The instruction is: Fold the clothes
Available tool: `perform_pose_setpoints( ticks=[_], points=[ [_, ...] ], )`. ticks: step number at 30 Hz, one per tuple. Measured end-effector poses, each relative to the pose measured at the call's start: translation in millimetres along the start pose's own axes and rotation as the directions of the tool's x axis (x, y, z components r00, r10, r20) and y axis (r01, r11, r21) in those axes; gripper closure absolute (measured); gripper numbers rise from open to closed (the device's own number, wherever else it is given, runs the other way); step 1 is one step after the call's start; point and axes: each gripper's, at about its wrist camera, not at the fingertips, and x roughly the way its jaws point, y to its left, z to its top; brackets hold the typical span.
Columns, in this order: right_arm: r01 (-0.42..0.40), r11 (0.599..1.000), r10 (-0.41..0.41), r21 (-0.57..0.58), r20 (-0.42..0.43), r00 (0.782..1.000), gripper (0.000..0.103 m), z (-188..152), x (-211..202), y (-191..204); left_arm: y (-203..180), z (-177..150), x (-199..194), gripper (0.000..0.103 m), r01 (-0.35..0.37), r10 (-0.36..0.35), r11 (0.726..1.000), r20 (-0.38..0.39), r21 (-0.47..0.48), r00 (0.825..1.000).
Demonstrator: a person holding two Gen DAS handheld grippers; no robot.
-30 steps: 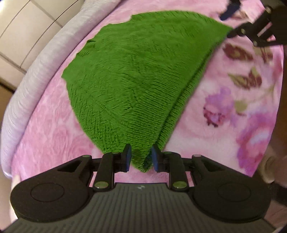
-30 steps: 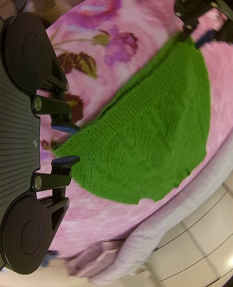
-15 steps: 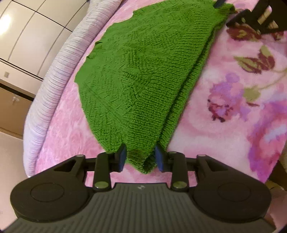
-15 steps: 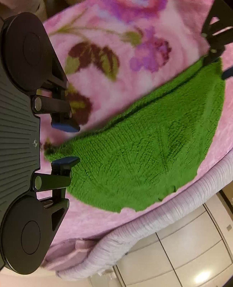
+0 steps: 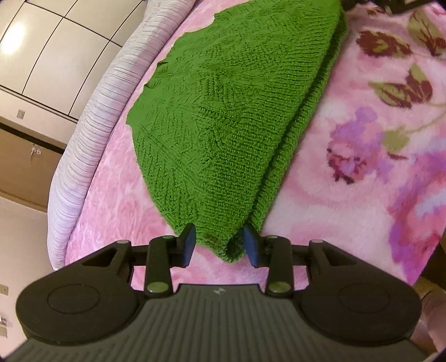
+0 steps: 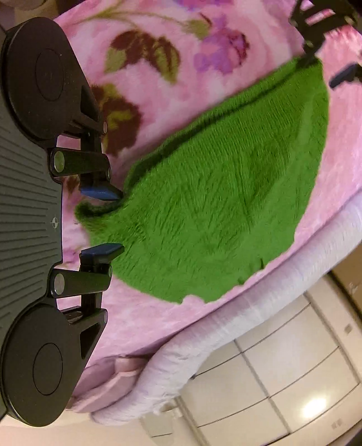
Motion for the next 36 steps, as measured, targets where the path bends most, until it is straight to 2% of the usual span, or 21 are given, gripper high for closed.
perform_pose_setpoints(
  ticks=[3, 4, 5, 6, 7, 9, 12, 13, 16, 18, 19, 21, 23, 25, 28, 29, 30, 31, 33, 35, 36],
  points=[
    [-0.002, 1.000, 0.002, -0.012, 0.000, 1.000, 0.071, 2, 13, 0, -1, 1, 5, 0.069, -0.007, 0.007, 1.000, 0.008, -0.004, 1.000],
    [-0.004, 1.000, 0.004, -0.010, 0.005, 1.000, 0.077, 2, 16, -1, 0, 1, 5, 0.071, 0.003, -0.003, 1.000, 0.017, 0.000, 1.000],
    [-0.020, 1.000, 0.020, 0.001, 0.014, 1.000, 0.089, 3, 16, -5, 1, 0, 5, 0.076, 0.012, -0.012, 1.000, 0.026, 0.004, 1.000],
    [-0.025, 1.000, 0.024, 0.016, 0.025, 0.999, 0.098, 2, 13, -9, 2, 0, 6, 0.094, 0.022, -0.022, 1.000, 0.035, 0.008, 0.999],
    [-0.023, 0.999, 0.022, 0.031, 0.037, 0.999, 0.098, 2, 9, -14, 6, -1, 2, 0.099, 0.025, -0.024, 1.000, 0.058, -0.009, 0.998],
    [-0.012, 0.998, 0.008, 0.067, 0.052, 0.999, 0.099, -1, 0, -24, 18, -2, -7, 0.099, 0.024, -0.017, 0.998, 0.122, -0.058, 0.992],
    [0.027, 0.994, -0.033, 0.110, 0.048, 0.998, 0.099, -11, -18, -36, 39, -6, -27, 0.100, 0.040, -0.008, 0.990, 0.228, -0.136, 0.974],
    [0.027, 0.994, -0.031, 0.106, 0.039, 0.999, 0.099, -14, -21, -35, 41, -8, -31, 0.101, 0.051, -0.018, 0.990, 0.245, -0.129, 0.969],
    [-0.018, 1.000, 0.019, 0.026, -0.049, 0.999, 0.099, -22, -8, -20, 24, -14, -28, 0.101, 0.110, -0.107, 0.994, 0.223, -0.001, 0.969],
    [-0.033, 0.999, 0.028, -0.041, -0.103, 0.994, 0.099, -22, 5, -9, 10, -14, -26, 0.101, 0.117, -0.132, 0.990, 0.223, 0.076, 0.966],
    [-0.026, 0.999, 0.022, -0.035, -0.105, 0.994, 0.099, -19, 5, -9, 8, -13, -26, 0.101, 0.117, -0.131, 0.990, 0.229, 0.077, 0.965],
    [-0.003, 1.000, 0.003, 0.004, -0.093, 0.996, 0.099, -11, 1, -14, 14, -11, -26, 0.101, 0.119, -0.121, 0.993, 0.231, 0.021, 0.965],
    [0.005, 1.000, -0.002, 0.023, -0.101, 0.995, 0.098, -7, 0, -16, 18, -10, -21, 0.100, 0.121, -0.112, 0.992, 0.202, -0.034, 0.973],
    [-0.002, 1.000, 0.000, -0.015, -0.128, 0.992, 0.096, -8, 5, -10, 11, -9, -15, 0.094, 0.100, -0.098, 0.995, 0.173, -0.005, 0.980],
    [0.025, 0.994, -0.034, -0.108, -0.084, 0.996, 0.096, -8, 4, 0, -1, -9, -4, 0.089, 0.051, -0.060, 0.997, 0.159, 0.060, 0.986],
    [0.035, 0.991, -0.044, -0.127, -0.062, 0.997, 0.095, -6, 3, 2, -4, -8, 0, 0.089, 0.041, -0.052, 0.996, 0.156, 0.077, 0.986],
    [0.033, 0.992, -0.038, -0.125, -0.039, 0.998, 0.095, -5, 1, 0, -4, -6, 3, 0.093, 0.049, -0.060, 0.996, 0.155, 0.077, 0.986],
    [0.026, 0.993, -0.028, -0.119, -0.016, 0.999, 0.095, -5, -1, -3, 0, -4, 4, 0.099, 0.071, -0.081, 0.995, 0.162, 0.065, 0.983],
    [0.000, 1.000, 0.000, 0.000, 0.028, 1.000, 0.098, -4, -10, -24, 19, -1, -4, 0.099, 0.099, -0.093, 0.995, 0.216, -0.017, 0.972],
    [0.011, 0.989, -0.019, 0.148, 0.051, 0.999, 0.099, -4, -19, -52, 53, 2, -23, 0.100, 0.106, -0.060, 0.983, 0.284, -0.151, 0.957],
    [0.035, 0.983, -0.047, 0.182, 0.062, 0.997, 0.099, -3, -23, -62, 68, 4, -31, 0.100, 0.107, -0.039, 0.972, 0.307, -0.209, 0.951]
  ],
)
